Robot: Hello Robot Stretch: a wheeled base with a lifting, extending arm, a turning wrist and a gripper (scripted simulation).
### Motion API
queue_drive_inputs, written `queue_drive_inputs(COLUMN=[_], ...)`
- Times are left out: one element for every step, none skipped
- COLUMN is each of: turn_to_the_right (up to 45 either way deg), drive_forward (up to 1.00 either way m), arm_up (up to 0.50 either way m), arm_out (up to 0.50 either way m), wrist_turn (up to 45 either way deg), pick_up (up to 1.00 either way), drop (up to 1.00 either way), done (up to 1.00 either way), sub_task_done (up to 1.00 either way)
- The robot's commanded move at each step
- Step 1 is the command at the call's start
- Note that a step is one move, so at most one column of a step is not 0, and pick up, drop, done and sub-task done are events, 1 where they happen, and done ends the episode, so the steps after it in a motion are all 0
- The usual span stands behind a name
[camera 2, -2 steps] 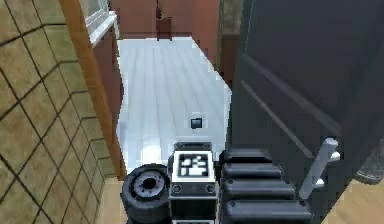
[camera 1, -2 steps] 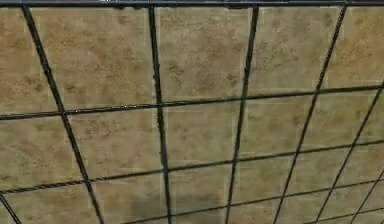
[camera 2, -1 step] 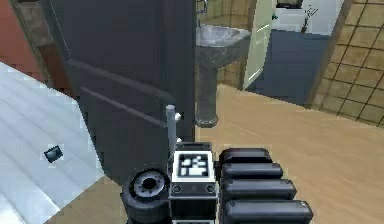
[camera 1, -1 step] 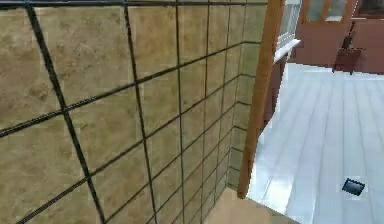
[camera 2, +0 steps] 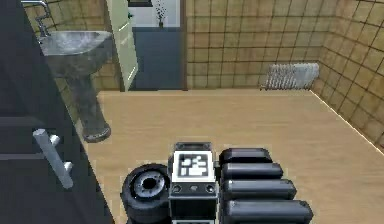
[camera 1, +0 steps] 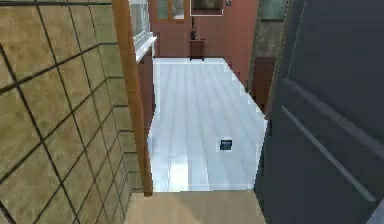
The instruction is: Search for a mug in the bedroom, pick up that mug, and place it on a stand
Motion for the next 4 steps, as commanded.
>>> queue_drive_inputs(turn_to_the_right=[0.0, 6.0, 0.0, -6.0], drive_forward=[1.00, 0.00, 0.65, 0.00], arm_up=[0.00, 0.00, 0.00, 0.00], arm_out=[0.00, 0.00, 0.00, 0.00], wrist_turn=[0.0, 0.0, 0.0, 0.0], pick_up=[0.00, 0.00, 0.00, 0.00], drop=[0.00, 0.00, 0.00, 0.00], done=[0.00, 0.00, 0.00, 0.00], sub_task_done=[0.00, 0.00, 0.00, 0.00])
